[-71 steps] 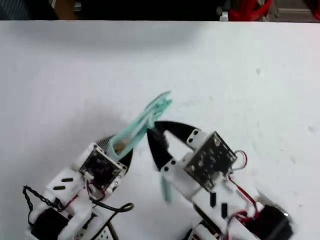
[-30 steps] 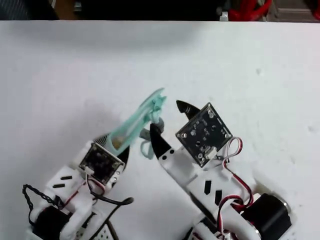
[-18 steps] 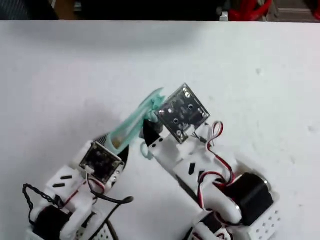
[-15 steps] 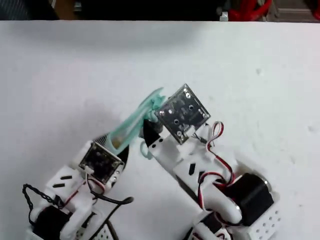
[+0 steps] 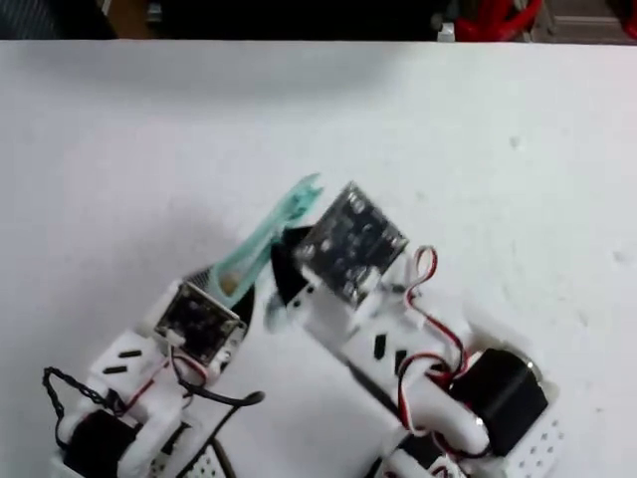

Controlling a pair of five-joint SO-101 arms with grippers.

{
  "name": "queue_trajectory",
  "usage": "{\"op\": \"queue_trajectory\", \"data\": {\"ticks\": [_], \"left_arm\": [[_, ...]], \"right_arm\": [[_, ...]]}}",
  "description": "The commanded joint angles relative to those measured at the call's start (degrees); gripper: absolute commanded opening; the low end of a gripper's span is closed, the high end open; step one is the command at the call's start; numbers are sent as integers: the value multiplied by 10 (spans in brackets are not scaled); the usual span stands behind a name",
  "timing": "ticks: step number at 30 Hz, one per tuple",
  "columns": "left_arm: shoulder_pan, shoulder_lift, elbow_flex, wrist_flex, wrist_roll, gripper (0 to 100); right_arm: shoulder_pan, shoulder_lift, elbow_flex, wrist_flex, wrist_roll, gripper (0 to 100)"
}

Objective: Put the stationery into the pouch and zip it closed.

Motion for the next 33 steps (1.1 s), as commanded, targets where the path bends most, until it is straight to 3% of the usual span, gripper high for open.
{"op": "queue_trajectory", "data": {"ticks": [1, 8, 11, 13, 16, 20, 23, 33], "left_arm": [[0, -12, -14, -5, -6, 22], [0, -12, -14, -5, -6, 22], [-1, -12, -14, -5, -6, 22], [-1, -12, -14, -5, -6, 22], [-1, -12, -14, -5, -6, 22], [0, -12, -14, -5, -6, 22], [0, -12, -14, -5, -6, 22], [-1, -12, -14, -4, -6, 22]], "right_arm": [[-64, 6, -1, 13, 17, 19], [-129, 6, -6, 38, 20, 19], [-143, 3, -36, 69, 56, 19], [-122, 1, -77, 103, 64, 19], [-22, 7, -146, 136, 63, 31], [85, 7, -111, 137, 60, 200], [91, 1, -43, 112, 60, 307], [67, -16, 80, -33, 49, 269]]}}
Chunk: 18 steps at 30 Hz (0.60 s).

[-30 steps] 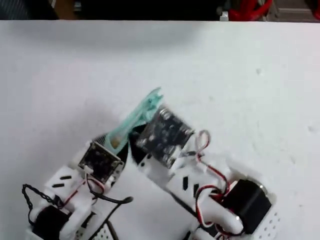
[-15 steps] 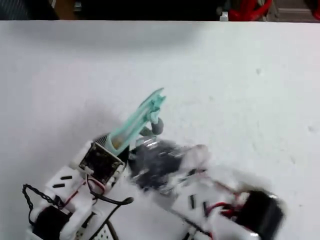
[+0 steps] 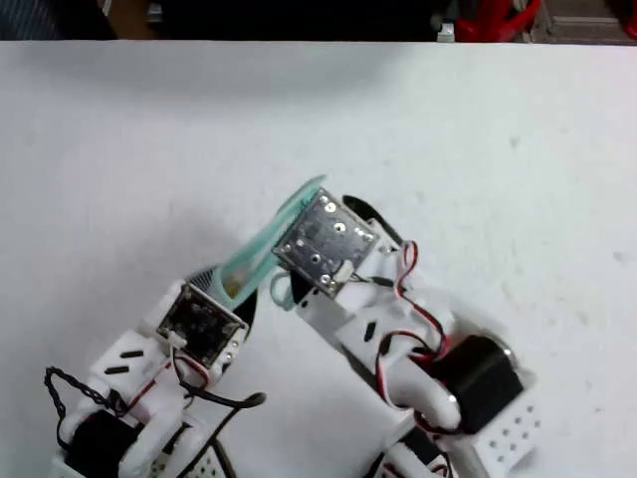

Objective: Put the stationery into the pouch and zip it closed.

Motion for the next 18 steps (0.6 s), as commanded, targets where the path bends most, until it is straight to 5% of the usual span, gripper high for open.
{"op": "queue_trajectory", "data": {"ticks": [1, 6, 12, 18], "left_arm": [[-2, -12, -14, -4, -6, 22], [-2, -12, -14, -4, -6, 22], [-2, -12, -14, -4, -6, 22], [-1, -12, -13, -4, -6, 22]], "right_arm": [[-6, -9, 3, -49, -19, 252], [12, -13, 0, -83, -29, 7], [-9, -73, 1, -60, -29, 19], [-173, -109, 0, -4, -28, 19]]}}
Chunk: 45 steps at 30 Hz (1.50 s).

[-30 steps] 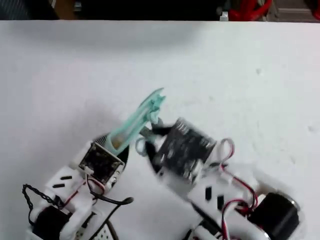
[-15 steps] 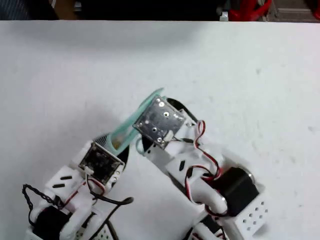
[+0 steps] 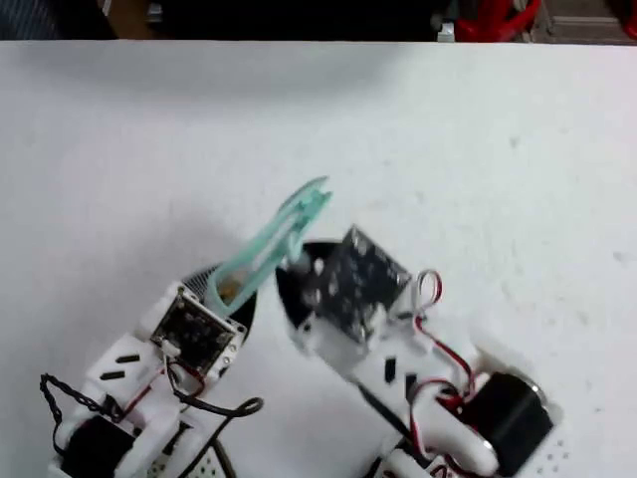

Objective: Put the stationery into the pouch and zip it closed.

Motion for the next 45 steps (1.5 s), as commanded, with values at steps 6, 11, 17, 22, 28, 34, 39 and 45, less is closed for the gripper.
{"op": "queue_trajectory", "data": {"ticks": [6, 11, 17, 22, 28, 34, 39, 45], "left_arm": [[-3, 2, -12, -4, -4, 22], [-3, 2, -12, -5, -4, 22], [-5, 2, -12, -7, -4, 22], [-5, 2, -12, -7, -4, 22], [-6, 2, -11, -7, -4, 22], [-6, 2, -11, -8, -4, 22], [-6, 2, -11, -8, -4, 22], [-6, 2, -11, -8, -4, 22]], "right_arm": [[-95, 70, -32, 13, -4, 19], [-186, 153, -102, 42, -3, 19], [-255, 218, -187, 115, 36, 19], [-298, 229, -268, 165, 57, 19], [-353, 232, -279, 206, 77, 19], [-404, 269, -273, 241, 111, 19], [-412, 283, -273, 242, 129, 19], [-463, 290, -272, 244, 135, 19]]}}
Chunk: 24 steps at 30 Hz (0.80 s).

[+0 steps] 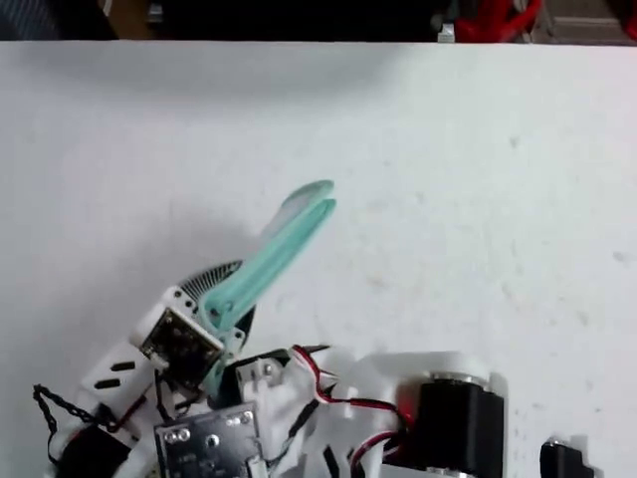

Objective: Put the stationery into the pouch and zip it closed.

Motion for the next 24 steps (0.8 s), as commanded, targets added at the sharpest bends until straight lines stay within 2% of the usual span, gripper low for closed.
{"op": "queue_trajectory", "data": {"ticks": [1, 8, 11, 14, 17, 19, 20, 24], "left_arm": [[-7, 4, -7, -8, -3, 22], [-7, 5, 11, -22, -3, 22], [-7, 4, 13, -25, -3, 22], [-7, 4, 12, -25, -3, 22], [-10, 4, 12, -34, -3, 22], [-36, 4, 12, -55, 1, 22], [-52, 4, 14, -71, 2, 22], [-105, 7, 14, -118, 23, 22]], "right_arm": [[-106, 40, 7, 4, 19, 19], [-116, 82, 3, 4, 41, 19], [-80, 58, 3, 4, 38, 22], [8, 15, 4, 4, 37, 80], [131, -31, 7, 4, 37, 255], [208, -58, 7, 4, 40, 358], [241, -71, 7, 3, 40, 377], [347, -105, 7, 3, 42, 345]]}}
